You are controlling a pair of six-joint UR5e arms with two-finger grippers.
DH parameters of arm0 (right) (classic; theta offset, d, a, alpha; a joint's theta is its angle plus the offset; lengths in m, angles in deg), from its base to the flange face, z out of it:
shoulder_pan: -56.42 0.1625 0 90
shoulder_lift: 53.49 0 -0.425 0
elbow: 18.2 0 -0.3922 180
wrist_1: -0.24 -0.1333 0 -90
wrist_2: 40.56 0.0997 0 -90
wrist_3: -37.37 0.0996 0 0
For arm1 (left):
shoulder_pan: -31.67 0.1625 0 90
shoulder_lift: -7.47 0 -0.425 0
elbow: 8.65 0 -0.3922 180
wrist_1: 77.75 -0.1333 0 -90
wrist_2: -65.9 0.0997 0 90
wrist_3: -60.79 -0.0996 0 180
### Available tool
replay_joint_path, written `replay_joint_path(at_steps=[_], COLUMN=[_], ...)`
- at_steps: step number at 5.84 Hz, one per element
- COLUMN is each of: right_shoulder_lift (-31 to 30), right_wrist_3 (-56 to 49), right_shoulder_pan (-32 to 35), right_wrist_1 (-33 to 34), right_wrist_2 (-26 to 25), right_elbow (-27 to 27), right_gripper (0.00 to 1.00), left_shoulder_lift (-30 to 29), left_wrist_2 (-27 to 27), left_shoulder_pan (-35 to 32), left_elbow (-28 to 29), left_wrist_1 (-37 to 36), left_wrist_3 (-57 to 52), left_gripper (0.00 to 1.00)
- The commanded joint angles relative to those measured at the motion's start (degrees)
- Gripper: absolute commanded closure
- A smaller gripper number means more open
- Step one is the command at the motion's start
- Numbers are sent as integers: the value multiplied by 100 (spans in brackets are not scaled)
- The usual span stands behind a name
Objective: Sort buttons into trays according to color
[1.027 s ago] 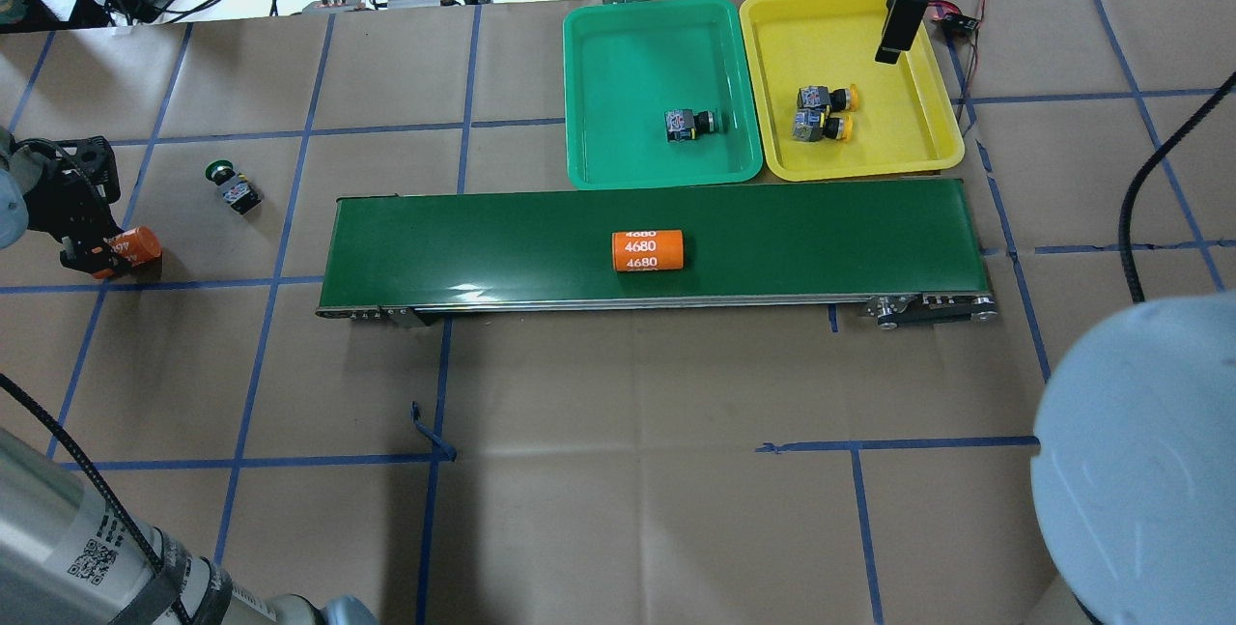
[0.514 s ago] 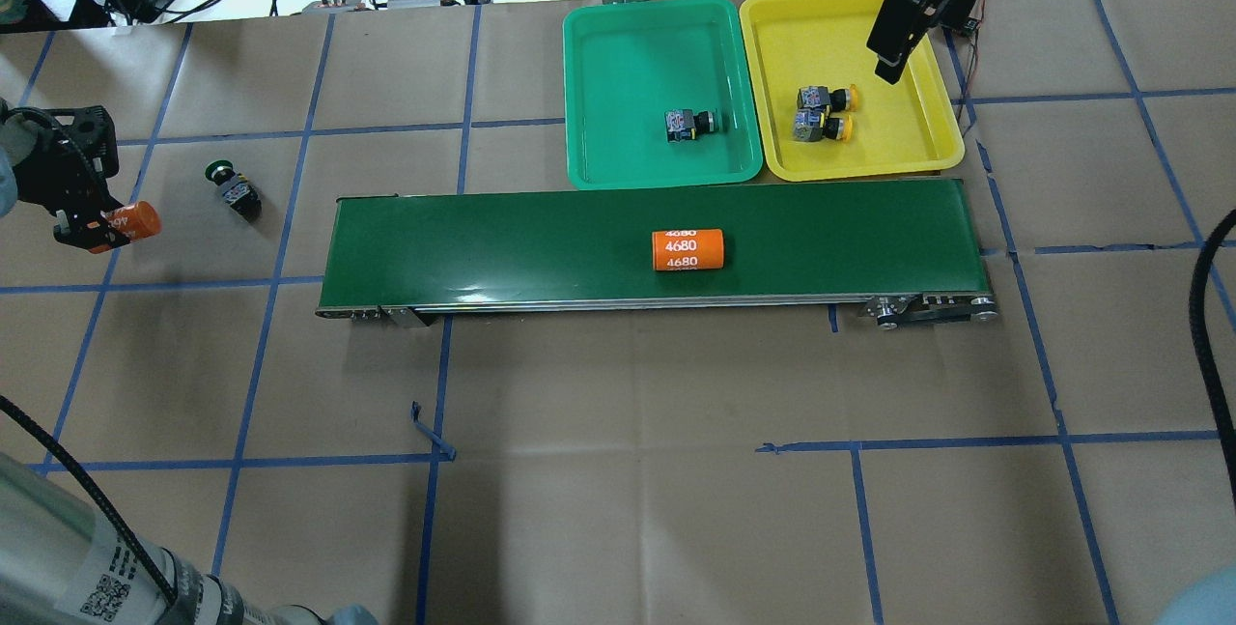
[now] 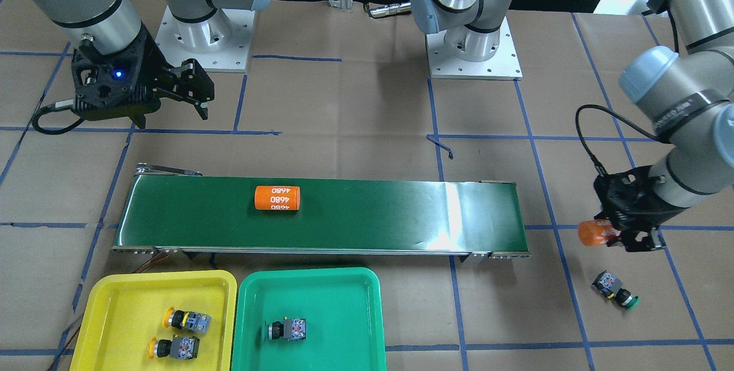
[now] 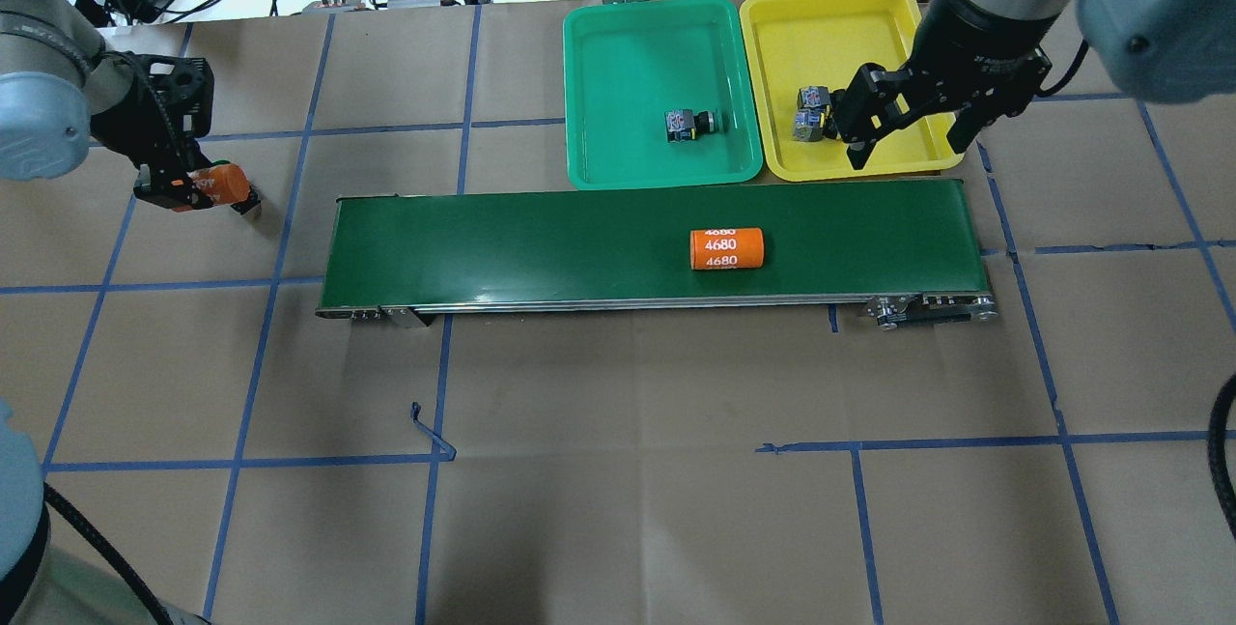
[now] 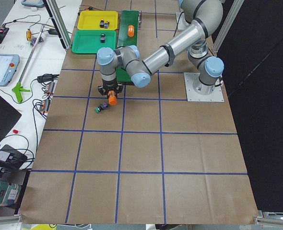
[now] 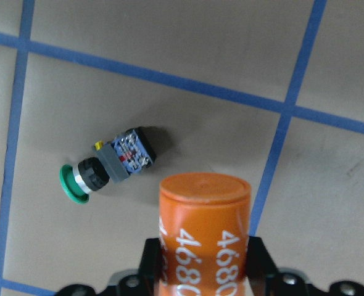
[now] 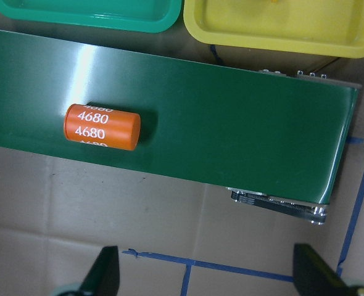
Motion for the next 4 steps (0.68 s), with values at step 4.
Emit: replay_joint_path(at_steps=[4], right_shoulder_lift=[-129], right_wrist_3=[783], right_shoulder_pan=[194], right_wrist_1=[137], right_wrist_2=[-178], right_elbow=[179], right_gripper=[0], left_shoulder_lift=[221], left_wrist_2=[-2], left_shoulder_pan=[-1678], left_elbow=[-775], left_wrist_1=[43], left_wrist_3=[1320], left_gripper=[100])
